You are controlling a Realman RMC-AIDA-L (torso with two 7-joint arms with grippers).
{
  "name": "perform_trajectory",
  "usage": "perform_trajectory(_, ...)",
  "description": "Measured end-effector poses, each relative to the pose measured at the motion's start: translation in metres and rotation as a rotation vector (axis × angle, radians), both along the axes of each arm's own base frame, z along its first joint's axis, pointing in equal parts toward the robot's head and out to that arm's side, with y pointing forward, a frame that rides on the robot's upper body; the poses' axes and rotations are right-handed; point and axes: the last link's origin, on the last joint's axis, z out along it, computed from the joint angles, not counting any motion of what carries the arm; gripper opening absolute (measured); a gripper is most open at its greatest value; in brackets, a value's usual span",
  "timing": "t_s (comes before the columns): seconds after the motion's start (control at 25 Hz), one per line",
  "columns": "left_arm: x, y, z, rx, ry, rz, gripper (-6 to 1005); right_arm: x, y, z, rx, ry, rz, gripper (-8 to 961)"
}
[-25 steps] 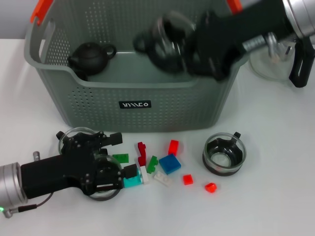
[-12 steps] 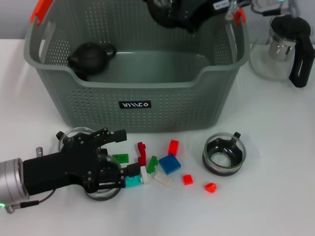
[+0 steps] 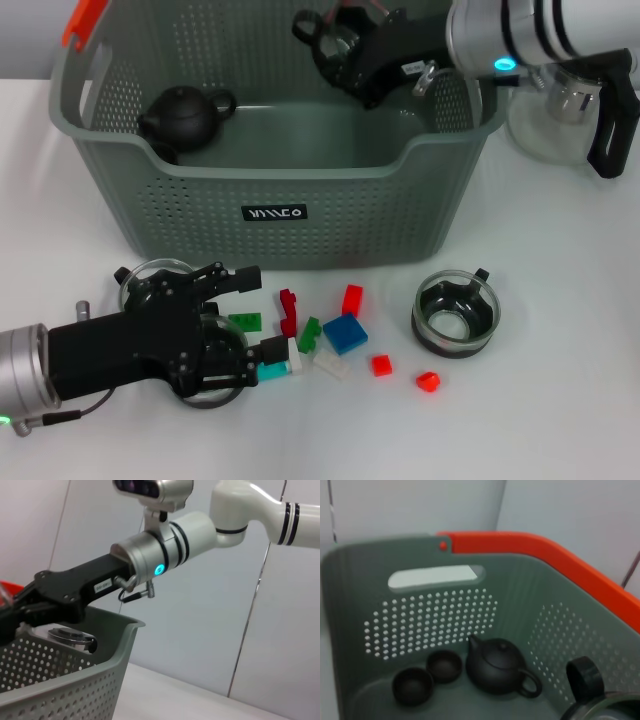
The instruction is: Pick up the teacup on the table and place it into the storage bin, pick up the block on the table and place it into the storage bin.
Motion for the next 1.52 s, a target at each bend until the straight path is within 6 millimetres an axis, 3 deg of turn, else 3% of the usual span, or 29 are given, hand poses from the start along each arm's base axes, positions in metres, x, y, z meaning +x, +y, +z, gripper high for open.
perform_trajectory(0.96, -0.002, -0.002, 0.001, 0.004, -0.004, 0.008, 915, 0.01, -0.004, -0.013, -0.012, -0.064, -0.007, 55)
perform_trajectory(1.52, -0.002, -0.003, 0.001, 0.005, -0.005, 0.013, 915, 0.006, -0.005, -0.009, -0.023, -0.047, -0.019, 152)
